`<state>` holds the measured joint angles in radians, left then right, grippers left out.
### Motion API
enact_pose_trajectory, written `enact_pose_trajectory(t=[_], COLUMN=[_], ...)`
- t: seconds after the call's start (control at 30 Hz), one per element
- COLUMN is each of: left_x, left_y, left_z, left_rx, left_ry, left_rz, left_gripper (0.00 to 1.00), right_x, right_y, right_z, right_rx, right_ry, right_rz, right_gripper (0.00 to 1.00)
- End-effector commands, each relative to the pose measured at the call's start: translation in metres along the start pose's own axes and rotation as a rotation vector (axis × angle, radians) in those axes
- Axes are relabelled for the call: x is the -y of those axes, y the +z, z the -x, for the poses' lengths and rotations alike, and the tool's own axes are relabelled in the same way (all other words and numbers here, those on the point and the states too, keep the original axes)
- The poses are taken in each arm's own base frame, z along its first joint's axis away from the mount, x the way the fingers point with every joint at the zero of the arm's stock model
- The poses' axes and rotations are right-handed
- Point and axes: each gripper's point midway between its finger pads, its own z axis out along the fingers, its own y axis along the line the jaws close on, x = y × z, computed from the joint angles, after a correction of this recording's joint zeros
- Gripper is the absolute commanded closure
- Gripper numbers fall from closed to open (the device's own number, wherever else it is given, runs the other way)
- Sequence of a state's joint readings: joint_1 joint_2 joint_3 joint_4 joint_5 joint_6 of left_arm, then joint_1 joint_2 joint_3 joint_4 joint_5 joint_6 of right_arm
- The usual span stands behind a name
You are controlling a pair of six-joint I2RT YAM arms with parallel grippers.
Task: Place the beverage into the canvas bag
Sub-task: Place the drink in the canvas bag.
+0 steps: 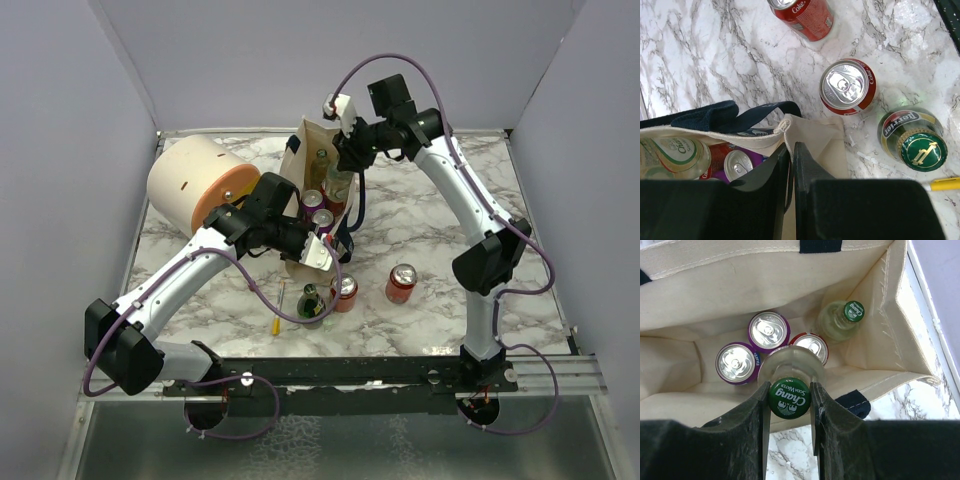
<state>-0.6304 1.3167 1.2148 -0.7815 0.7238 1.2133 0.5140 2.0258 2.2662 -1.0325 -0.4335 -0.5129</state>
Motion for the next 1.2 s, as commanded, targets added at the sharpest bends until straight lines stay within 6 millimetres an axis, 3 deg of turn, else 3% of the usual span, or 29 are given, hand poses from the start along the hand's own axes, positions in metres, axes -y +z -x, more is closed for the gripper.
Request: enact_pose_trajectory(t=[0.0,0.27,1.17], left_x=[0.011,0.007,0.001], left_y=[0.002,0.002,-0.002], left_z=[-0.009,-0.010,-0.016], left_rx=[-0.032,-0.041,-0.064], left_ry=[-0.044,-0.045,-0.048], left_rz=[-0.033,-0.029,-0.004], left_gripper=[0.88,0.88,0.89], right_x=[0.010,-0.002,-0.007], right_y=[-0.024,-0.040,-0.012], right_z=[0.043,0.060,0.005], right_rx=[0.140,0.206,0.069], right_ry=[-0.034,-0.034,-0.017], right_rz=[-0.037,0.019,0.092], right_gripper=[0.99,0.99,0.99])
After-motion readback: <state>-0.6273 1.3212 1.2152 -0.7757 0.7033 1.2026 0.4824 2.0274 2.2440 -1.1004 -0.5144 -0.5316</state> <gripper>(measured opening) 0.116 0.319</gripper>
